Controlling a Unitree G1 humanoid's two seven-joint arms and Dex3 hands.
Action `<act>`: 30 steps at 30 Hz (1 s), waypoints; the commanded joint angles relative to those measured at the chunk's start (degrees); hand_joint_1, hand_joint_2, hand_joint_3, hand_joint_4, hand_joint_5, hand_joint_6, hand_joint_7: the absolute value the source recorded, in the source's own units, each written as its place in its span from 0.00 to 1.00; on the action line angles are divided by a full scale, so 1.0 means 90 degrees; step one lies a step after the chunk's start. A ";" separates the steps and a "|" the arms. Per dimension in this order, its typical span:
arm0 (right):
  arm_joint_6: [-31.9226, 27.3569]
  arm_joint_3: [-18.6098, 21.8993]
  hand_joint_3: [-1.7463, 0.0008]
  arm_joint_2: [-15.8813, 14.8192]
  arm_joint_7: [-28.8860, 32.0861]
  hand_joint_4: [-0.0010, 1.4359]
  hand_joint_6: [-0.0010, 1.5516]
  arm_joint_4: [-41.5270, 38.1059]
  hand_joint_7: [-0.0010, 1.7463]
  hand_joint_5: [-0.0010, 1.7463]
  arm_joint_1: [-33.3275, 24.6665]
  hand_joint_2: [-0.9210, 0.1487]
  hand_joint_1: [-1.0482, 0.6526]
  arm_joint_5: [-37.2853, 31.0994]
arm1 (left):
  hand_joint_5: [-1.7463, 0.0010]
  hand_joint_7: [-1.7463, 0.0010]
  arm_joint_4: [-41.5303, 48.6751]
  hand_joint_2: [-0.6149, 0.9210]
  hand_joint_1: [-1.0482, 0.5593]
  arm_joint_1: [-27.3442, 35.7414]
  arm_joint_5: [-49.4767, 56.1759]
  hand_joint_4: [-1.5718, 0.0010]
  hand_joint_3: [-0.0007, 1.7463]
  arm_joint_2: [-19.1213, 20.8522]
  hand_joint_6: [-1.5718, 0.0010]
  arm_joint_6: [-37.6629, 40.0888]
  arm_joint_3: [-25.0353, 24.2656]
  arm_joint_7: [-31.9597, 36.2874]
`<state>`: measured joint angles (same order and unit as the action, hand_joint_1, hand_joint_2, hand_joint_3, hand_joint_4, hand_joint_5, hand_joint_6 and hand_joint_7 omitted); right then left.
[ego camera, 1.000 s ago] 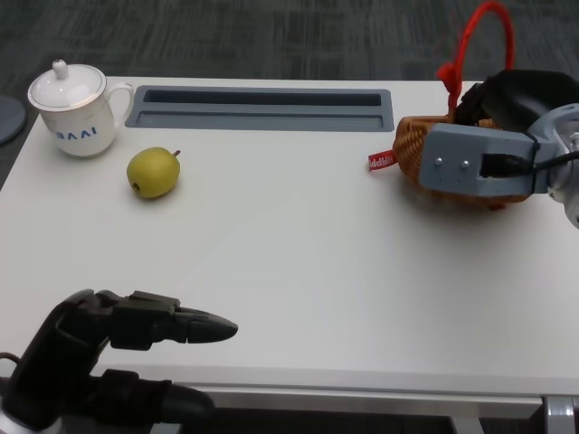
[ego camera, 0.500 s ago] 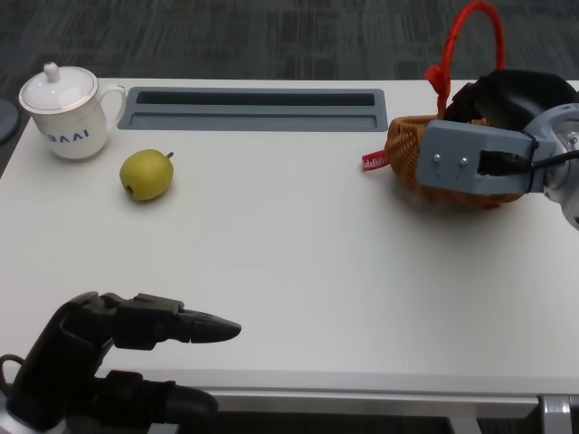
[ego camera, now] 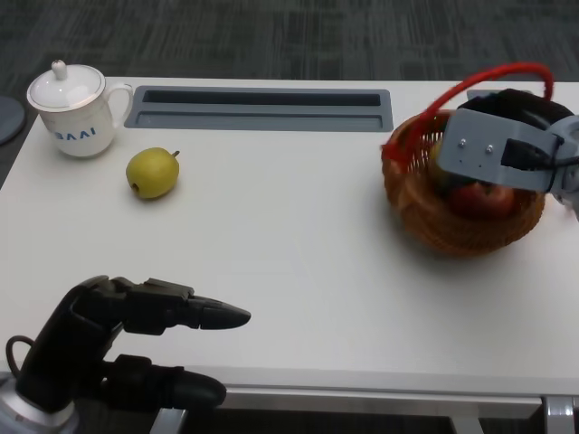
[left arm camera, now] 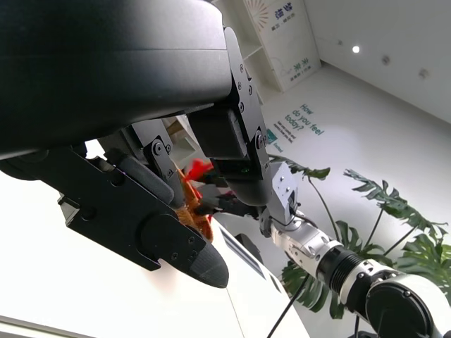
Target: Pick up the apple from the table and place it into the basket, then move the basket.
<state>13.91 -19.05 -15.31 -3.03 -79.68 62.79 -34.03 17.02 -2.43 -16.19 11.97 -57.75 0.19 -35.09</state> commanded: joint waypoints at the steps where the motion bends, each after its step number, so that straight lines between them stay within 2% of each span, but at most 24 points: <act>1: 0.0092 0.0110 1.00 -0.0115 -0.0116 0.66 0.28 0.0127 0.01 0.58 -0.0041 0.05 0.03 0.0159 | 1.00 1.00 -0.0048 0.88 0.35 -0.0062 -0.0011 0.29 0.00 0.0063 0.34 0.0070 -0.0004 0.0070; 3: 0.0159 0.0177 1.00 -0.0124 -0.0226 0.63 0.27 0.0145 0.00 0.60 -0.0080 0.04 0.02 0.0246 | 1.00 1.00 -0.0041 0.87 0.36 -0.0097 -0.0035 0.29 0.00 0.0070 0.35 0.0078 0.0012 0.0041; 8: 0.0280 0.0254 1.00 -0.0143 -0.0396 0.60 0.27 0.0184 0.00 0.59 -0.0142 0.03 0.01 0.0380 | 1.00 1.00 -0.0034 0.87 0.37 -0.0144 -0.0071 0.30 0.00 0.0083 0.35 0.0091 0.0038 0.0007; 10: 0.0437 0.0290 1.00 -0.0146 -0.0482 0.54 0.28 0.0221 0.00 0.42 -0.0195 0.03 0.01 0.0436 | 1.00 1.00 -0.0039 0.87 0.37 -0.0165 -0.0083 0.30 0.00 0.0080 0.35 0.0107 0.0047 0.0007; 12: 0.0648 0.0410 1.00 -0.0136 -0.0652 0.45 0.30 0.0262 0.00 0.16 -0.0275 0.04 0.02 0.0593 | 1.00 1.00 -0.0034 0.87 0.38 -0.0206 -0.0092 0.29 0.00 0.0066 0.34 0.0121 0.0060 0.0008; 14: 0.0773 0.0530 1.00 -0.0122 -0.0796 0.42 0.32 0.0284 0.01 0.05 -0.0335 0.07 0.04 0.0750 | 1.00 1.00 -0.0022 0.87 0.38 -0.0239 -0.0093 0.29 0.00 0.0051 0.34 0.0124 0.0069 0.0011; 16: 0.0853 0.0562 1.00 -0.0118 -0.0848 0.39 0.32 0.0308 0.01 0.02 -0.0389 0.07 0.04 0.0812 | 1.00 0.99 -0.0010 0.87 0.38 -0.0270 -0.0099 0.29 0.00 0.0036 0.34 0.0128 0.0081 0.0010; 18: 0.0978 0.0575 1.00 -0.0124 -0.0876 0.42 0.32 0.0353 0.00 0.02 -0.0465 0.06 0.04 0.0851 | 1.00 0.99 -0.0009 0.86 0.38 -0.0300 -0.0102 0.29 0.00 0.0032 0.33 0.0151 0.0094 0.0004; 22: 0.1322 0.0587 1.00 -0.0172 -0.0943 0.76 0.32 0.0478 0.00 0.11 -0.0626 0.06 0.05 0.0925 | 1.00 1.00 0.0020 0.86 0.38 -0.0370 -0.0139 0.29 0.00 0.0043 0.33 0.0181 0.0115 -0.0031; 23: 0.1446 0.0602 1.00 -0.0191 -0.0973 0.77 0.32 0.0518 0.00 0.11 -0.0683 0.06 0.05 0.0957 | 1.00 1.00 0.0046 0.86 0.38 -0.0403 -0.0156 0.29 0.00 0.0044 0.34 0.0170 0.0119 -0.0045; 24: 0.1578 0.0632 1.00 -0.0209 -0.1008 0.73 0.32 0.0559 0.00 0.10 -0.0748 0.06 0.06 0.1006 | 1.00 1.00 0.0064 0.86 0.38 -0.0433 -0.0174 0.29 0.00 0.0046 0.34 0.0162 0.0127 -0.0059; 27: 0.2025 0.0768 1.00 -0.0266 -0.1108 0.51 0.33 0.0690 0.00 0.02 -0.1008 0.06 0.06 0.1233 | 1.00 1.00 0.0063 0.86 0.38 -0.0495 -0.0213 0.29 0.00 0.0053 0.33 0.0185 0.0159 -0.0078; 30: 0.2395 0.0866 0.99 -0.0323 -0.1154 0.45 0.34 0.0835 0.00 0.01 -0.1280 0.05 0.06 0.1413 | 1.00 1.00 0.0043 0.86 0.38 -0.0521 -0.0219 0.29 0.00 0.0069 0.33 0.0227 0.0178 -0.0074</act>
<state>33.81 -12.14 -16.70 -12.93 -73.31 52.75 -22.74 17.36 -6.41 -17.86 11.82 -55.99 1.99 -35.14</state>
